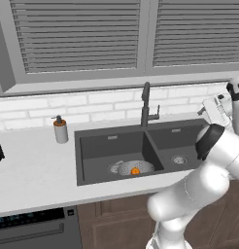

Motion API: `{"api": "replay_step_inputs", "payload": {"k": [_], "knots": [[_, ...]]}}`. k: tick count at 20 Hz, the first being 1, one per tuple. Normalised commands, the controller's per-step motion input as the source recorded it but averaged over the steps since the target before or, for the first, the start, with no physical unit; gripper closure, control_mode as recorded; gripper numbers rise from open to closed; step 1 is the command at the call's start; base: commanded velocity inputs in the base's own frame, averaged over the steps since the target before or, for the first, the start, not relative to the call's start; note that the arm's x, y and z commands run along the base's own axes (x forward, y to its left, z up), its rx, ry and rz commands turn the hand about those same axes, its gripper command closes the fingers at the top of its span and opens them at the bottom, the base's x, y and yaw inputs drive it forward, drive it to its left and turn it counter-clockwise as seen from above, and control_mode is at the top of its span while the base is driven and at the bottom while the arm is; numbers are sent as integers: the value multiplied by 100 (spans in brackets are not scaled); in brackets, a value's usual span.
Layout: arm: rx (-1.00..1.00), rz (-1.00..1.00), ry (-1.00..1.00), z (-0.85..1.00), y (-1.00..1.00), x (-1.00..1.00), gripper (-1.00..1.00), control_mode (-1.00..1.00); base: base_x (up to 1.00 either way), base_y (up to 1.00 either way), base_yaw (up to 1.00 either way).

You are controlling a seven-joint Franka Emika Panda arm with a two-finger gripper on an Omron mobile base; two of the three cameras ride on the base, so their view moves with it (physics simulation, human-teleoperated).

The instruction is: Put the colander in the sink, put the tangerine in the colander, and turn on the sink faucet and pour water over the colander.

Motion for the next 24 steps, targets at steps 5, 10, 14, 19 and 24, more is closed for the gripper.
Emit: {"api": "replay_step_inputs", "payload": {"k": [5,10,14,19,24], "knots": [[13,9,0,-24,2,50,-100,-100,0,0,0],[15,12,2,-30,0,63,-100,-100,0,0,0],[22,9,2,-18,11,33,-100,-100,0,0,0],[21,1,3,-23,0,45,-100,-100,0,0,0],[11,0,13,0,0,40,-100,-100,0,0,0]]}}
